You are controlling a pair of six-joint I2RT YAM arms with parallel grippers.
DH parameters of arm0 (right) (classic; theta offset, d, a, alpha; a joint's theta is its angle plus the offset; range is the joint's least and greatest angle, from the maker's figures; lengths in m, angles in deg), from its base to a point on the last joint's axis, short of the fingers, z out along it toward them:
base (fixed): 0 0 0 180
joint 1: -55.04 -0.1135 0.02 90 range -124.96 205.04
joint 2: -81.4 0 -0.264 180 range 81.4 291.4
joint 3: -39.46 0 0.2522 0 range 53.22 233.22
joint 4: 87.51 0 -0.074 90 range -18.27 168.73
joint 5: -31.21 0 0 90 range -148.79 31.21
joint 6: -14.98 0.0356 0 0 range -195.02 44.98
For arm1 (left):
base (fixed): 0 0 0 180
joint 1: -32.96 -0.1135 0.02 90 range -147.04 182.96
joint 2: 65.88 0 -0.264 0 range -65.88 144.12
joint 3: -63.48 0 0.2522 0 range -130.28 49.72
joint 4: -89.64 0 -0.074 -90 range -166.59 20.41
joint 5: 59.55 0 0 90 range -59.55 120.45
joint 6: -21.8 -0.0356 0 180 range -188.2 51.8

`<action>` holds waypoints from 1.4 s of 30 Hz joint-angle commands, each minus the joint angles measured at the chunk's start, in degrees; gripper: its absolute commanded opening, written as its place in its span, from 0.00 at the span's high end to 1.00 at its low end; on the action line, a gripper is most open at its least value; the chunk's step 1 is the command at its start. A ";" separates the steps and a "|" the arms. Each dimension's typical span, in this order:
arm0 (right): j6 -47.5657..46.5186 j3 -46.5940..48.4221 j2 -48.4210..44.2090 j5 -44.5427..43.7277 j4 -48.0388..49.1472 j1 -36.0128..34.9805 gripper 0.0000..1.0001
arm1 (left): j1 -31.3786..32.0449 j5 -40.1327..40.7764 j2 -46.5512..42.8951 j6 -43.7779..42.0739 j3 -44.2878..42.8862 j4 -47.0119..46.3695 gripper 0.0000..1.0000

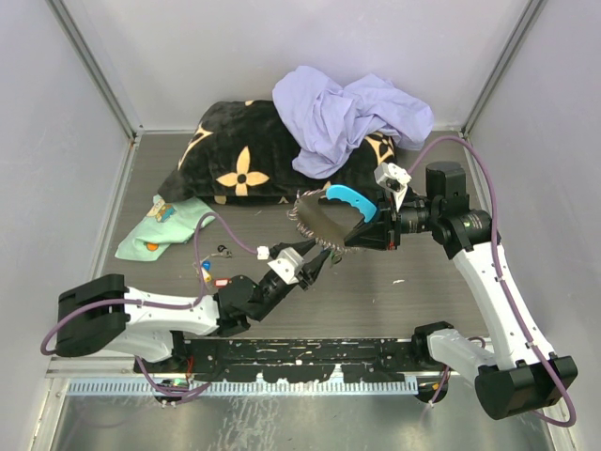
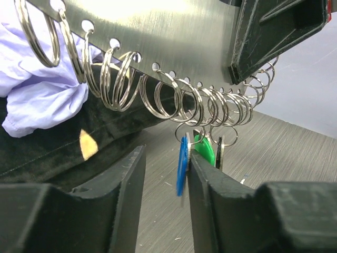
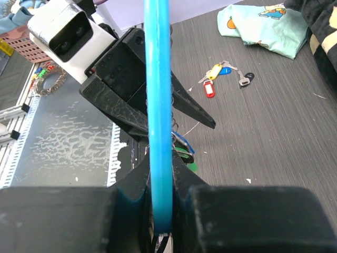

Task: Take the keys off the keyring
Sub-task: Pick up the key from the keyring.

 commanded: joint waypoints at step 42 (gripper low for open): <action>4.21 -1.44 -1.06 3.63 7.43 0.32 0.99 | 0.32 -1.36 -6.46 0.64 -0.88 5.08 0.82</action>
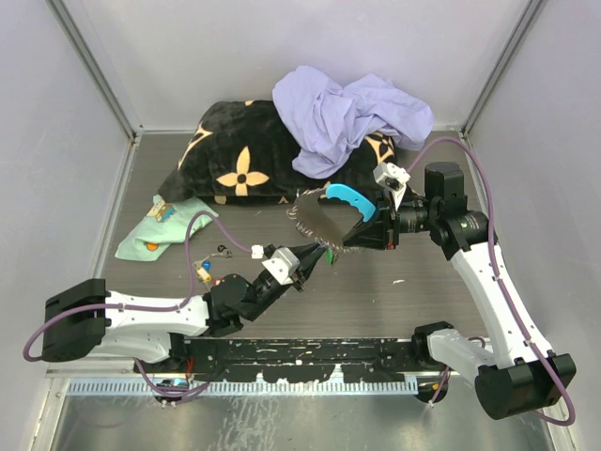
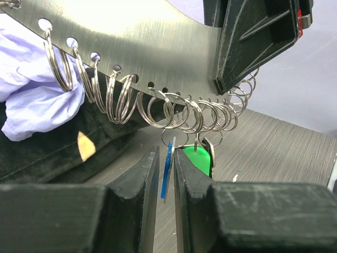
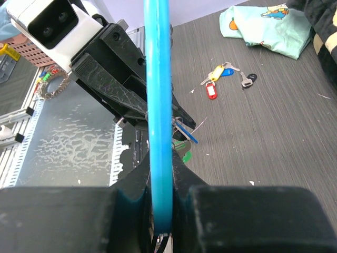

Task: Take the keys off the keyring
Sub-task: Pick up the key from the keyring.

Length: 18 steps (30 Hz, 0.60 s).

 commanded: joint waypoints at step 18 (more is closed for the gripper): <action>1.50 0.32 -1.36 3.28 3.77 0.31 0.99 | 0.21 1.78 1.85 -1.01 -2.50 -2.65 0.78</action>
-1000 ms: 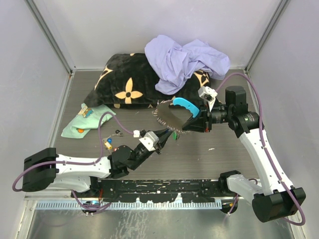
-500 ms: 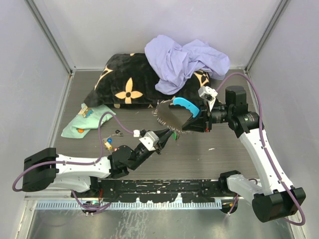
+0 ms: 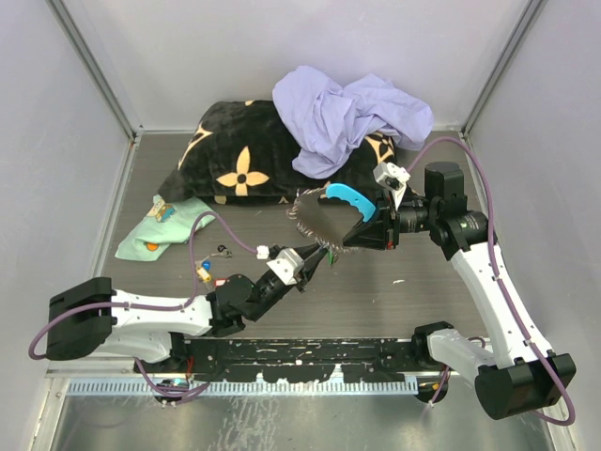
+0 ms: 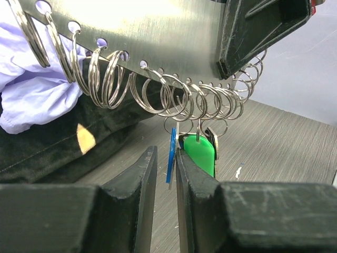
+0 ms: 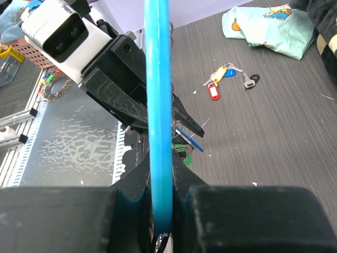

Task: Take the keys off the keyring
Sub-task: Pick up the key from the keyring.

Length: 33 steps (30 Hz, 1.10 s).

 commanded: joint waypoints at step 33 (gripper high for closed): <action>0.68 0.16 -1.47 2.51 3.23 0.38 0.99 | 0.21 -0.27 -1.40 -0.04 -3.15 -1.08 0.94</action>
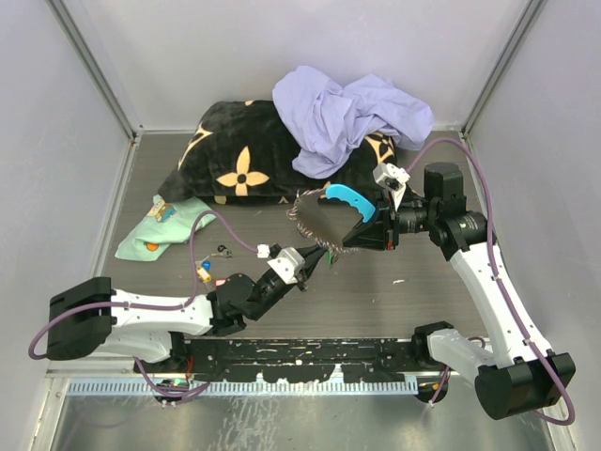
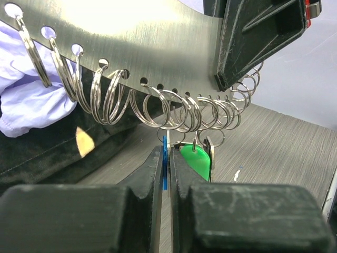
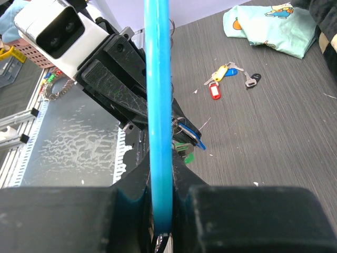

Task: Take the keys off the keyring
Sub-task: Pick up the key from the keyring.

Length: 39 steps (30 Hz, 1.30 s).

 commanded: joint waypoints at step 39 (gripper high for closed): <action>23.69 -13.50 3.93 -2.76 29.79 0.66 0.91 | -9.81 -13.77 -10.94 35.89 -8.25 36.70 1.00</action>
